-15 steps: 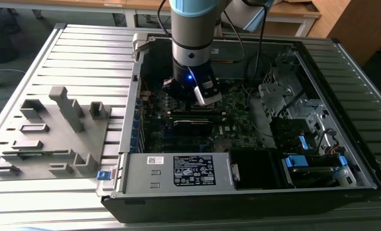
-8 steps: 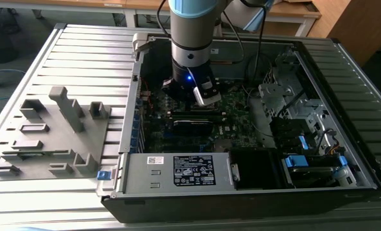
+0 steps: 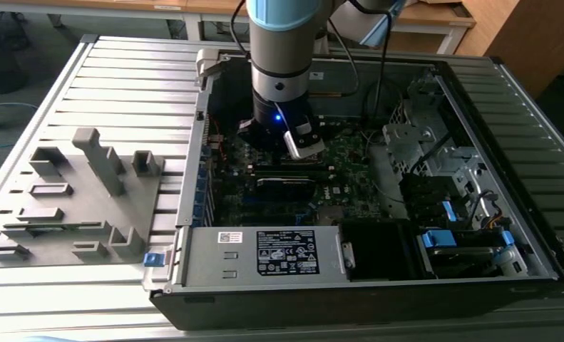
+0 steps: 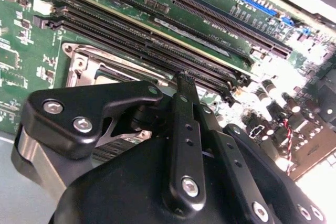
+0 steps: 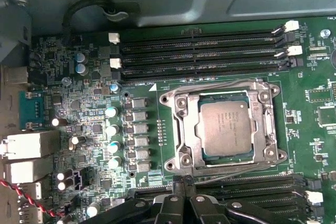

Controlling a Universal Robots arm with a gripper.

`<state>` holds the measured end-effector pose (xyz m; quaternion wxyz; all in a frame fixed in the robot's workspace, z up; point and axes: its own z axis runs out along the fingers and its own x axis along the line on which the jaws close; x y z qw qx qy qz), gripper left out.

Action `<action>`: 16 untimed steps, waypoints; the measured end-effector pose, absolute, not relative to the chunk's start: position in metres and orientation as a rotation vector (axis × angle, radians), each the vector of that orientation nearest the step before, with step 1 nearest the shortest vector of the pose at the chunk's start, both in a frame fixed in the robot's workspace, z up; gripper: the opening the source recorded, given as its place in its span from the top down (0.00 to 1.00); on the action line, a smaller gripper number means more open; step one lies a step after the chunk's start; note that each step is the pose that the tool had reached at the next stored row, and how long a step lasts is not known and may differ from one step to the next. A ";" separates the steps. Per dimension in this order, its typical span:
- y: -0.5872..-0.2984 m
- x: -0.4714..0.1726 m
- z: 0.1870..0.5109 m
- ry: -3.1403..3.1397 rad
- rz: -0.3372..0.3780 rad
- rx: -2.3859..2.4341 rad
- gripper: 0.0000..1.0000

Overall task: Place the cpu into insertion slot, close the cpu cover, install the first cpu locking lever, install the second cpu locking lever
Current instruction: 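Install the second cpu locking lever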

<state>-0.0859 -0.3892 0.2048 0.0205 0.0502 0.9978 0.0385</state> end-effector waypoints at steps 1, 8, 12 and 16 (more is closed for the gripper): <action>-0.389 -0.087 0.205 3.094 0.123 0.156 0.89; -0.389 -0.090 0.202 3.094 0.160 0.156 0.89; -0.390 -0.092 0.201 3.093 0.201 0.157 0.89; -0.390 -0.093 0.200 3.092 0.225 0.158 0.89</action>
